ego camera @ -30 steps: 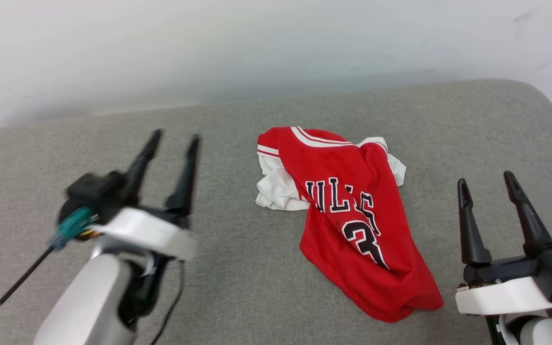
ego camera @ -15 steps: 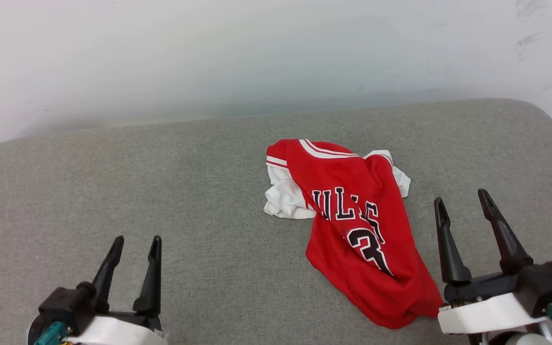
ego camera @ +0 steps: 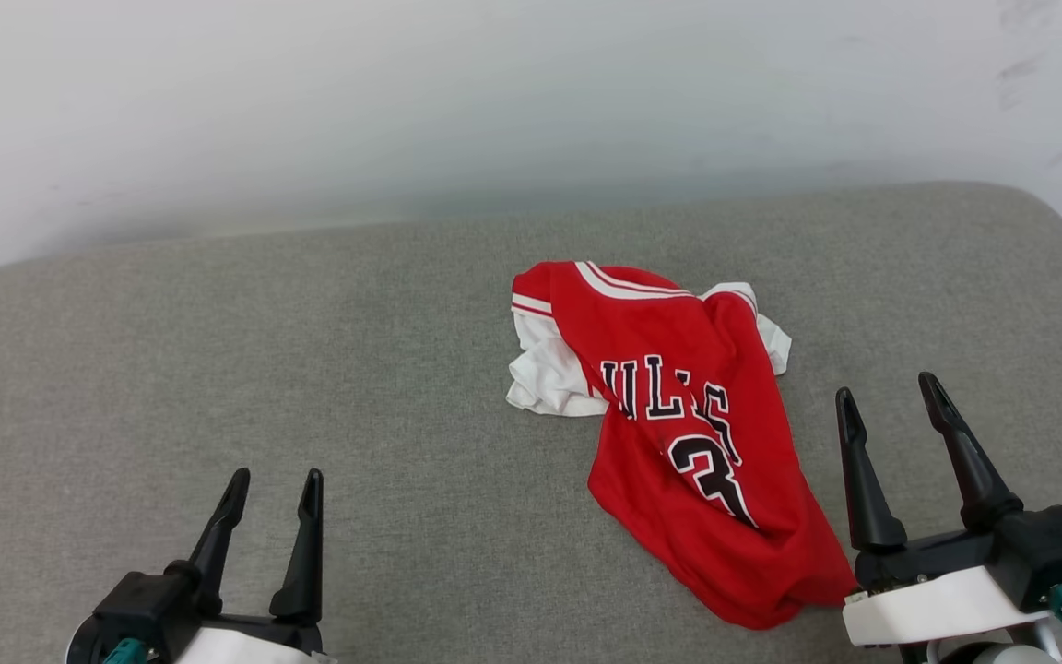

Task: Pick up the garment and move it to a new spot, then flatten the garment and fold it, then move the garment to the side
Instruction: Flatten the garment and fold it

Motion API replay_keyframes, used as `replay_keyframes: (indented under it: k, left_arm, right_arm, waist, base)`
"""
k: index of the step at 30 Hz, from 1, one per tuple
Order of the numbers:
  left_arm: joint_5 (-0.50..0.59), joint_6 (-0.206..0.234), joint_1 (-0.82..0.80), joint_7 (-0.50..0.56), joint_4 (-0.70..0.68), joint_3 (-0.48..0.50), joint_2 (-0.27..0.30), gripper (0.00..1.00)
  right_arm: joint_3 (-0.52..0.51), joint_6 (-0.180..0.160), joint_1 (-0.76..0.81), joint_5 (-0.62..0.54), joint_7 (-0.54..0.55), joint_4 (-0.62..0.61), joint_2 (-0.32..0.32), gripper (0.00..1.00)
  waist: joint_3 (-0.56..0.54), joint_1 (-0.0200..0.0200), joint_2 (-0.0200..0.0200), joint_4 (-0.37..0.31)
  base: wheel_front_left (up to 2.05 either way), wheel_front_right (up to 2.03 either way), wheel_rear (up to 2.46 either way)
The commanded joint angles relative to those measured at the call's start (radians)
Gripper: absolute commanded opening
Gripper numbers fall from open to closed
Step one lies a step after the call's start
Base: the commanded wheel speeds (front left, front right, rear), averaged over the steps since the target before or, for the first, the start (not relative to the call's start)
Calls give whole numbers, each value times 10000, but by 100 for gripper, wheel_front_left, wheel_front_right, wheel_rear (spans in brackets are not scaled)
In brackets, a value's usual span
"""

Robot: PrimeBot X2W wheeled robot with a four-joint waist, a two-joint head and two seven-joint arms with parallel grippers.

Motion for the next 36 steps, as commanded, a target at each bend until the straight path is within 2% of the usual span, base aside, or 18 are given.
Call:
replay_keyframes:
  k: [1, 6, 10, 15, 19, 22, 25, 29, 32, 36]
  left_arm:
    - [72, -45, -93, -26, 43, -54, 28, 100]
    - [-37, -168, -805, 56, 188, -534, 396, 100]
    - [-636, -204, -2096, 1081, 59, -1349, 1079, 100]
    - [-2236, -207, -4457, 3687, -264, -2770, 2222, 100]
    - [-4194, -210, -6328, 6361, -190, -3643, 2508, 100]
    - [-4962, -211, -7646, 8419, 36, -4212, 3110, 100]
    - [-5584, -213, -8690, 9841, 400, -4578, 3231, 100]
    - [-5984, -212, -9576, 11084, 1236, -4899, 3228, 100]
    - [-5922, -209, -9936, 11432, 1849, -5132, 3090, 100]
    - [-5681, -205, -10175, 11376, 2582, -5353, 3009, 100]
  right_arm:
    - [-12, -6, 62, -1, -17, 29, 13, 100]
    - [-68, -6, -189, 82, -17, 112, 13, 100]
    - [-261, -6, -434, 64, -17, 29, 15, 100]
    - [-436, -6, -742, 15, -17, -137, 15, 100]
    - [-418, -6, -924, 66, -17, -256, 10, 100]
    - [-276, -6, -1203, 134, -17, -317, 16, 100]
    - [-335, -6, -1354, 292, -17, -325, 12, 100]
    - [-241, -5, -1611, 424, -17, -276, 16, 100]
    - [-178, -6, -1716, 538, -17, -232, 9, 100]
    - [-148, -6, -1899, 629, -17, -252, 15, 100]
  waist:
    - [94, 1, 0, -25]
    - [626, 1, 0, -182]
    - [1285, 1, 0, -291]
    - [2149, 1, 0, -389]
    - [2745, 1, 0, -514]
    - [3222, 1, 0, -704]
    - [3613, 1, 0, -852]
    - [4010, 1, 0, -1058]
    - [4219, 1, 0, -1210]
    - [4432, 1, 0, -1335]
  base:
    - [0, 0, 0]
    - [0, 0, 0]
    - [0, 0, 0]
    - [0, 0, 0]
    - [0, 0, 0]
    - [0, 0, 0]
    - [0, 0, 0]
    - [0, 0, 0]
    - [0, 0, 0]
    - [0, 0, 0]
